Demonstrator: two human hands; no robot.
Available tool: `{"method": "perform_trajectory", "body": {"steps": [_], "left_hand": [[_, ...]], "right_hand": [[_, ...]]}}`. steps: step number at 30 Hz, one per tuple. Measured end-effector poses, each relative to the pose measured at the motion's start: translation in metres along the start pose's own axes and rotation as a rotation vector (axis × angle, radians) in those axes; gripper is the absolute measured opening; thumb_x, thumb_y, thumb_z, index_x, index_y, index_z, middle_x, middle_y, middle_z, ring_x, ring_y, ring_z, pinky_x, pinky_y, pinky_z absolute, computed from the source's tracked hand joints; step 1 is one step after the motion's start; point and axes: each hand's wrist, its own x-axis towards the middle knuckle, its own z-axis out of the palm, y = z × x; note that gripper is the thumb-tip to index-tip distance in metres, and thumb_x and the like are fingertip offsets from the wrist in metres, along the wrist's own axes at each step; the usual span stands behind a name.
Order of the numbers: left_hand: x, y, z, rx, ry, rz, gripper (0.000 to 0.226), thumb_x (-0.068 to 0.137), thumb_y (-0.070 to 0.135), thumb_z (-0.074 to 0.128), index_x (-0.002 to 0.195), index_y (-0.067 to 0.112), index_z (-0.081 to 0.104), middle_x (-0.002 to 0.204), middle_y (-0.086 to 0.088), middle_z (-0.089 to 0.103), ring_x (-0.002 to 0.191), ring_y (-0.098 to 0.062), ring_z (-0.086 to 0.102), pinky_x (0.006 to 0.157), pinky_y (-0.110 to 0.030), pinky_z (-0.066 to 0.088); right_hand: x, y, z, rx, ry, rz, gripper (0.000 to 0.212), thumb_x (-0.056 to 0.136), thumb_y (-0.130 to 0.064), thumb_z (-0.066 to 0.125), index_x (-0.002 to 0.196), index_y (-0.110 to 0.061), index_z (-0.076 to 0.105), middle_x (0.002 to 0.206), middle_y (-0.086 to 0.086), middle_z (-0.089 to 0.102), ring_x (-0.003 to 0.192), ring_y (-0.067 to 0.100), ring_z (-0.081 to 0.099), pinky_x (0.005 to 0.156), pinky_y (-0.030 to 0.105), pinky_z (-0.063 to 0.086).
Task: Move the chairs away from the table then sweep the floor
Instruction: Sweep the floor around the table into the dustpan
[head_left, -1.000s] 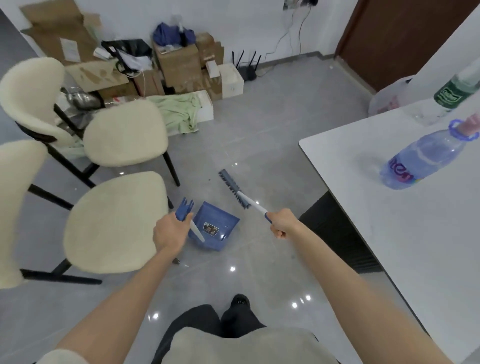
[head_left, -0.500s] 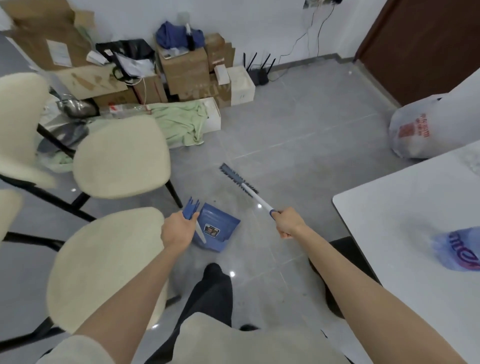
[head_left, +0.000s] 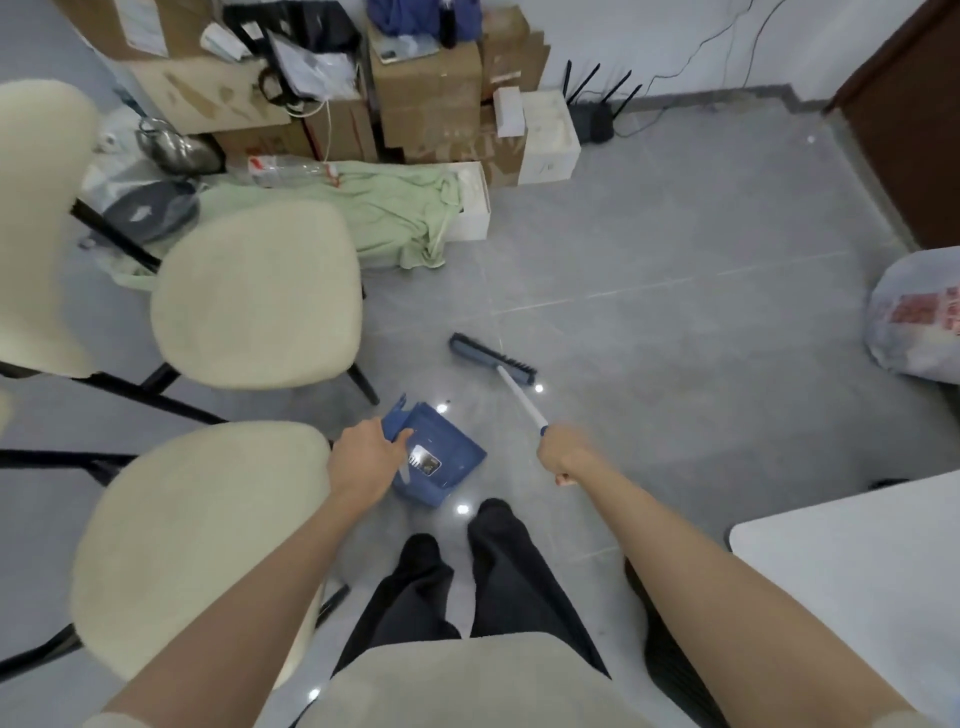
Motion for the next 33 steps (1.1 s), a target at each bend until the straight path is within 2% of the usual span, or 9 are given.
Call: {"method": "perform_trajectory", "body": {"steps": [2,5,9,12,16,19,24,29,33], "left_hand": [[0.004,0.005,0.002,0.024,0.001,-0.007,0.036,0.092,0.04,0.054,0.087,0.005,0.063,0.093,-0.015,0.069,0.085,-0.032,0.063,0.066,-0.031,0.043],[0.004,0.011,0.007,0.039,-0.004,-0.02,0.036,0.092,0.041,0.053,0.086,0.007,0.063,0.092,-0.014,0.07,0.086,-0.032,0.065,0.069,-0.032,0.047],[0.001,0.013,0.01,0.064,0.002,-0.044,0.035,0.092,0.041,0.052,0.085,0.008,0.063,0.091,-0.013,0.07,0.083,-0.031,0.064,0.065,-0.029,0.042],[0.0,0.011,0.009,0.068,0.007,-0.052,0.035,0.092,0.04,0.053,0.087,0.007,0.064,0.092,-0.015,0.07,0.085,-0.033,0.064,0.066,-0.03,0.043],[0.001,0.01,0.004,0.101,0.011,-0.055,0.037,0.091,0.042,0.054,0.096,0.006,0.065,0.098,-0.017,0.069,0.093,-0.037,0.064,0.075,-0.036,0.049],[-0.002,0.011,0.0,0.095,0.002,-0.035,0.037,0.091,0.04,0.054,0.099,0.006,0.065,0.1,-0.019,0.068,0.095,-0.037,0.063,0.075,-0.036,0.048],[-0.006,0.008,-0.004,0.077,-0.032,-0.015,0.044,0.088,0.047,0.056,0.097,0.006,0.068,0.098,-0.018,0.07,0.093,-0.037,0.064,0.071,-0.034,0.048],[-0.01,0.0,-0.004,0.148,-0.053,0.023,0.047,0.085,0.055,0.055,0.087,0.01,0.067,0.09,-0.013,0.07,0.086,-0.033,0.065,0.064,-0.03,0.045],[-0.011,-0.008,0.002,0.179,-0.036,0.029,0.044,0.087,0.052,0.053,0.091,0.011,0.067,0.093,-0.013,0.07,0.086,-0.033,0.065,0.066,-0.031,0.046]], "right_hand": [[0.01,-0.006,-0.012,-0.065,-0.019,-0.03,0.031,0.095,0.001,0.035,0.115,0.009,0.058,0.061,0.011,0.046,0.047,0.018,0.044,0.021,0.012,0.028],[0.02,-0.007,-0.017,-0.144,-0.03,-0.034,0.027,0.098,-0.002,0.036,0.08,0.005,0.056,0.07,0.014,0.053,0.046,0.017,0.039,0.031,0.02,0.037],[0.022,-0.002,-0.022,-0.212,-0.079,-0.007,0.022,0.097,-0.002,0.039,0.104,0.004,0.06,0.065,0.009,0.048,0.049,0.015,0.039,0.036,0.022,0.033],[0.012,-0.004,-0.032,-0.302,-0.148,0.005,0.025,0.092,0.001,0.041,0.069,0.0,0.053,0.037,0.009,0.048,0.045,0.017,0.042,0.041,0.022,0.035],[0.001,-0.003,-0.051,-0.278,-0.244,0.013,0.02,0.088,-0.002,0.038,0.072,-0.003,0.05,0.054,0.009,0.046,0.036,0.015,0.037,0.039,0.022,0.03],[-0.015,0.001,-0.065,-0.142,-0.242,0.037,0.029,0.088,-0.001,0.033,0.061,-0.011,0.036,0.041,0.006,0.037,0.019,0.01,0.024,0.034,0.006,0.02],[-0.021,0.004,-0.06,-0.077,-0.152,0.007,0.029,0.095,-0.001,0.031,0.069,-0.001,0.044,0.045,0.009,0.04,0.017,0.012,0.029,0.033,0.007,0.024],[-0.012,0.015,-0.026,-0.093,-0.009,-0.016,0.023,0.097,-0.008,0.037,0.082,0.002,0.052,0.033,0.009,0.048,0.041,0.02,0.045,0.041,0.024,0.036],[-0.006,0.029,0.008,-0.072,0.003,-0.007,0.022,0.099,-0.009,0.038,0.1,0.001,0.057,0.054,0.009,0.047,0.043,0.017,0.045,0.039,0.024,0.036]]}}
